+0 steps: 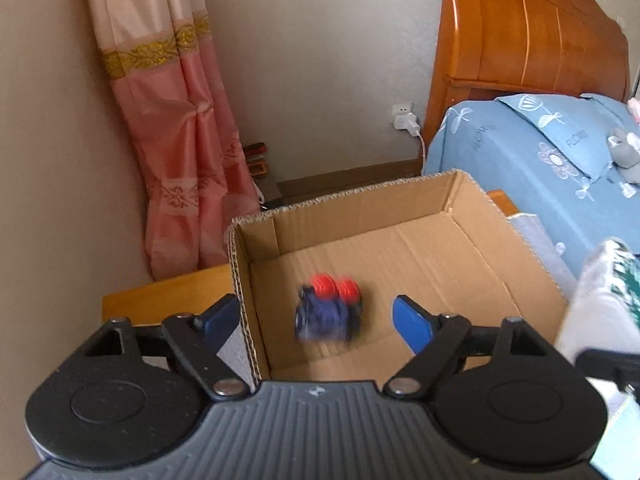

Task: Organize rigid objects
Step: 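Carry the block and swab tub into the box and open both grippers, then withdraw both tools from the box toward the black paddle and clear jars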

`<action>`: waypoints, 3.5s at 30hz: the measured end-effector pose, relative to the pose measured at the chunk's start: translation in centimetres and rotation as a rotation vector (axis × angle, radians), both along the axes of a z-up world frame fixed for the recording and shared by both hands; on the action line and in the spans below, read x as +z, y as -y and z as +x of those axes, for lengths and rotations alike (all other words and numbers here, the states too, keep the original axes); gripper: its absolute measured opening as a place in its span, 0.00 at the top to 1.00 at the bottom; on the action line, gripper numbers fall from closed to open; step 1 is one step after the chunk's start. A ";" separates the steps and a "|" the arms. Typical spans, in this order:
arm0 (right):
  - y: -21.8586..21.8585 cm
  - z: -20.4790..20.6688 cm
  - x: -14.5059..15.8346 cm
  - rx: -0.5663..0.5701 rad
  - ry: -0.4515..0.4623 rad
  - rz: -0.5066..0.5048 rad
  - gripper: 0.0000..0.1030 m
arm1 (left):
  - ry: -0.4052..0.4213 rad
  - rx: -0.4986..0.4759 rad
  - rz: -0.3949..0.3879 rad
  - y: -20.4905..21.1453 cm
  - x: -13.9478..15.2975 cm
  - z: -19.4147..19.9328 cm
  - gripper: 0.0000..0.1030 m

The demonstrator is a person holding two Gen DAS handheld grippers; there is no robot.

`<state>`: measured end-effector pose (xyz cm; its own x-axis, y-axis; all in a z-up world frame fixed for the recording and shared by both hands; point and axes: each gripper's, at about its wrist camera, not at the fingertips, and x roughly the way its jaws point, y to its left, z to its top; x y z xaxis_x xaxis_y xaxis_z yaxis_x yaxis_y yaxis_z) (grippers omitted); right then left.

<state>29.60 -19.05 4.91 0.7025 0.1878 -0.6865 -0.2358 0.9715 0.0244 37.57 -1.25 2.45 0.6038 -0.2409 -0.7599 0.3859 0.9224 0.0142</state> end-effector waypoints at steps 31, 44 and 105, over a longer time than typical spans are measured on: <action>-2.3 -4.2 2.0 0.016 0.060 -0.024 0.00 | 0.041 -0.026 0.026 -4.4 3.0 -10.7 0.09; -2.4 -11.9 -0.1 -0.047 0.074 0.029 0.00 | 0.092 -0.027 -0.027 -4.2 3.1 -17.4 0.07; -1.0 -14.7 -12.9 -0.213 -0.102 -0.004 0.00 | -0.105 -0.341 0.047 -5.9 -9.7 -8.4 0.05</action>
<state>14.87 -18.10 -8.04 0.6530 0.0399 -0.7563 -0.0224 0.9992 0.0334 29.19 4.67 -7.24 0.4127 -0.3780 -0.8287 0.6729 0.7397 -0.0022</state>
